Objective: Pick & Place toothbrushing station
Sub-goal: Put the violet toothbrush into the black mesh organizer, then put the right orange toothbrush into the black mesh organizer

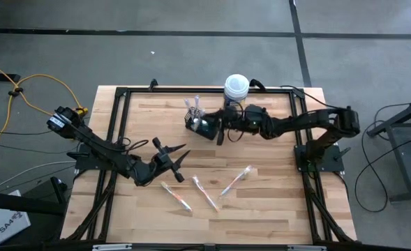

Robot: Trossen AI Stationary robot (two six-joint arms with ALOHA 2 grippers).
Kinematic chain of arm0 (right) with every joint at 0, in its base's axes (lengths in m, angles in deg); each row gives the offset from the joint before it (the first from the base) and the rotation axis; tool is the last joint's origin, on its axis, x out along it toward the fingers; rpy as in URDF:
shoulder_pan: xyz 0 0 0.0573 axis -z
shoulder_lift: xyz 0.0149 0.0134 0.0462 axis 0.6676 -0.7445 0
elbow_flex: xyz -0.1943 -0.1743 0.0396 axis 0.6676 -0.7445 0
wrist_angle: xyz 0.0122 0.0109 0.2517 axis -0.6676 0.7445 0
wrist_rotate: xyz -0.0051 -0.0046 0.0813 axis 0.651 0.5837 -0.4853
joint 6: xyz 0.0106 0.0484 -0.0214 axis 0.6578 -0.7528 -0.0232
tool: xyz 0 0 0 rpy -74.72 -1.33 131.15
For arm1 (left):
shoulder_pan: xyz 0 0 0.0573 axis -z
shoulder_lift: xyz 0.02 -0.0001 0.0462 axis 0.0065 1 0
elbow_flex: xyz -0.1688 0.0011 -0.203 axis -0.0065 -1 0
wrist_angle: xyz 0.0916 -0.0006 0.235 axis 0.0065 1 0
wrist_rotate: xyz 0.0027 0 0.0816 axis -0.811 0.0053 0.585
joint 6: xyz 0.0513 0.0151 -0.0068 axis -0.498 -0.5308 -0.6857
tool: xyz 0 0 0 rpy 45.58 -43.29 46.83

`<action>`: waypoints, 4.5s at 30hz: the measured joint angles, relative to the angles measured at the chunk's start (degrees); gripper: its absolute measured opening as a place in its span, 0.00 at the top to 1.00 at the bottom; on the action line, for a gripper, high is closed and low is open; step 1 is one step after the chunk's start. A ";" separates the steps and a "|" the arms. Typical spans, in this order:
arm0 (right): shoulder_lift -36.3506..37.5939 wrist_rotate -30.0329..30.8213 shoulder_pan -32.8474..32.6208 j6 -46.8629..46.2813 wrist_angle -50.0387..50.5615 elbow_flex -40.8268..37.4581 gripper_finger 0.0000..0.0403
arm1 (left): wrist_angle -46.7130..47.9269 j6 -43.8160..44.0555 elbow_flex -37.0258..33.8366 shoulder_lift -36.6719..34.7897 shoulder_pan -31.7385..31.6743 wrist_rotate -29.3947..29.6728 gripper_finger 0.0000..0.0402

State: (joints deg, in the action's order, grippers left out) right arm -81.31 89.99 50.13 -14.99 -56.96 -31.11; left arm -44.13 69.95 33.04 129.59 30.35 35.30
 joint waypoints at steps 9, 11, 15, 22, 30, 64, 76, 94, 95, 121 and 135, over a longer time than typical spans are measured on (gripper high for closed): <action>-5.40 -9.43 7.92 1.00 0.93 5.81 0.99 | -0.21 0.12 0.00 0.00 0.06 0.08 0.71; -7.59 -9.87 8.91 1.38 2.94 8.68 0.99 | -0.27 0.12 0.00 0.00 0.04 0.08 0.71; -10.67 -10.11 9.81 1.94 6.17 12.81 0.99 | -0.56 -0.31 0.00 0.02 0.06 0.12 0.71; -10.97 -4.77 9.79 4.47 9.44 13.86 0.99 | -0.51 -0.52 0.00 0.00 0.06 0.19 0.71; -11.74 -2.60 10.25 4.71 12.68 13.86 0.99 | -0.47 -0.47 0.00 0.02 0.11 0.19 0.71; -17.46 -2.89 11.04 -1.11 13.51 13.88 0.99 | -0.44 -0.93 0.00 0.02 0.11 0.16 0.71; -22.86 -2.80 11.37 -3.54 7.98 13.86 0.96 | -0.45 0.01 0.00 0.04 0.24 -0.34 0.71; -22.58 -3.18 11.26 -3.41 7.76 13.84 0.80 | -0.62 -0.25 0.04 0.04 0.22 -0.20 0.71; -22.56 -3.32 11.28 -3.41 7.71 13.84 0.80 | -0.60 -0.25 0.04 0.04 0.22 -0.19 0.71; -18.46 -4.12 11.26 -0.05 14.54 13.86 0.69 | -0.62 -0.33 0.04 0.04 2.18 1.76 0.71; -6.87 -3.71 10.77 0.14 42.23 13.76 0.67 | -0.71 0.11 0.04 0.04 2.16 1.56 0.71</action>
State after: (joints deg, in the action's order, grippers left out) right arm -88.17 86.27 60.90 -14.85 -14.73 -17.35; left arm -44.83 70.06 33.09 129.64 32.51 36.86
